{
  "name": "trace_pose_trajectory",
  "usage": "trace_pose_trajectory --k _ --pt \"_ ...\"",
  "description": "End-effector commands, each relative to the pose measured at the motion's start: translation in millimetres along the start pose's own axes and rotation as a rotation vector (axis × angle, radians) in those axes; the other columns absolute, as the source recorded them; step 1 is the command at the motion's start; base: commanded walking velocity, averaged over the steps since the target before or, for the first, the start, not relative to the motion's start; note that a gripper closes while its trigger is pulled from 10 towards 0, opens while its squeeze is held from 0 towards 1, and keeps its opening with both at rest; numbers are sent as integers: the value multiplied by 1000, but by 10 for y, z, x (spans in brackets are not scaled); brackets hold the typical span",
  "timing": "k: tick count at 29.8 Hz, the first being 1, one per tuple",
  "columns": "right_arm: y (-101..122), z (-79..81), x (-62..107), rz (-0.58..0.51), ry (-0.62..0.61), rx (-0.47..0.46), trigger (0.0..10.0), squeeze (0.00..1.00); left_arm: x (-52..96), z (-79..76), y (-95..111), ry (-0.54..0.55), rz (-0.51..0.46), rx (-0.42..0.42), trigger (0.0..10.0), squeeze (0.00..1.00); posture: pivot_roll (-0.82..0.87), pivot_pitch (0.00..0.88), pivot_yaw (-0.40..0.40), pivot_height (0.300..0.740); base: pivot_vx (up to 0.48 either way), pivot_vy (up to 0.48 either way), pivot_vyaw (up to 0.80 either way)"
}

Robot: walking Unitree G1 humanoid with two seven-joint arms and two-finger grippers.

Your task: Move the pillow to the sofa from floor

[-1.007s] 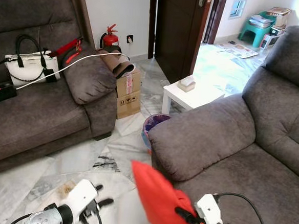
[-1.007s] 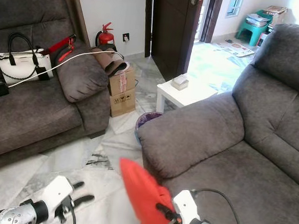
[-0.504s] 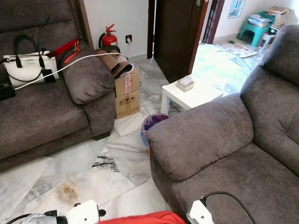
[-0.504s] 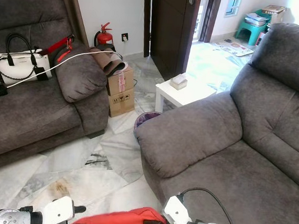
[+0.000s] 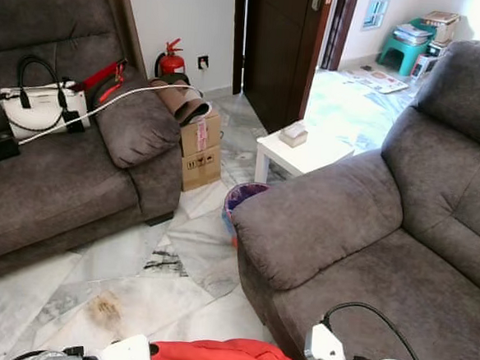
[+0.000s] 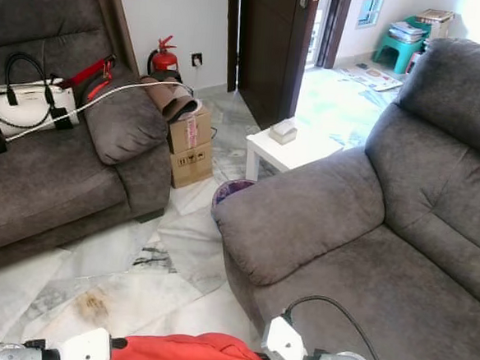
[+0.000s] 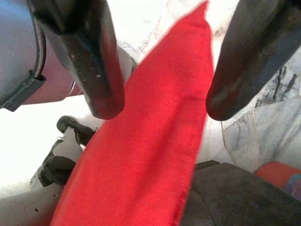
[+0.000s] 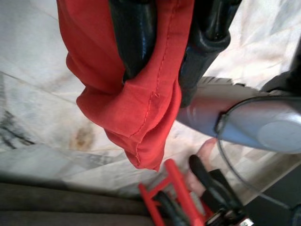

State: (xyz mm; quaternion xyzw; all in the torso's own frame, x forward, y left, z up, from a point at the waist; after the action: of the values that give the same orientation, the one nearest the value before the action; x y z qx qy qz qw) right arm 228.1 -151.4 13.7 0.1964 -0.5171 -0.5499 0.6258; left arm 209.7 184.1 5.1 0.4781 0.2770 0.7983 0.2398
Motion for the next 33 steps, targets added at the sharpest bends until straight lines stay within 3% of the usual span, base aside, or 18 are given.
trace_pose_trajectory --k 1,6,12,18,28,33 --pt "199 63 -30 -68 58 69 10000 0 21 -19 -38 -20 21 -19 10000 1000 52 65 20 740 0 0 0" --pt "242 165 14 -52 105 70 10000 0 46 -13 -76 -39 34 -54 10000 1000 51 62 16 740 0 0 0" --pt "326 223 15 -64 127 84 10000 0 33 -3 -116 -30 38 -37 10000 1000 39 65 14 740 0 0 0" --pt "437 362 78 -70 181 117 10000 0 21 -102 -189 -54 62 -44 10000 1000 34 71 7 740 0 0 0" --pt "523 413 126 -71 194 138 10000 0 20 -165 -230 -70 73 -58 10000 1000 32 75 0 740 0 0 0" --pt "578 415 153 -81 186 142 10000 0 -1 -265 -288 -132 117 -101 10000 1000 29 76 -1 740 0 0 0"
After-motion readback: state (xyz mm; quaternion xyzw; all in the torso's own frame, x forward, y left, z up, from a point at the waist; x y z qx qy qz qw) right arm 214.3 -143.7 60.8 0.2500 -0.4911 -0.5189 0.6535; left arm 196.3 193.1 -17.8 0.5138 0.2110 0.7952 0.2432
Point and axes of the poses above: a point about 5 cm out from each wrist's last joint towards the gripper, its own x axis pointing back from the gripper into the wrist, its own y axis along the axis of the wrist's last joint, z = x × y, the point moved 2 cm from there along -x, pointing out of the wrist towards the gripper, and after that the axes turned 12 degrees about -x, right-handed, at the moved point
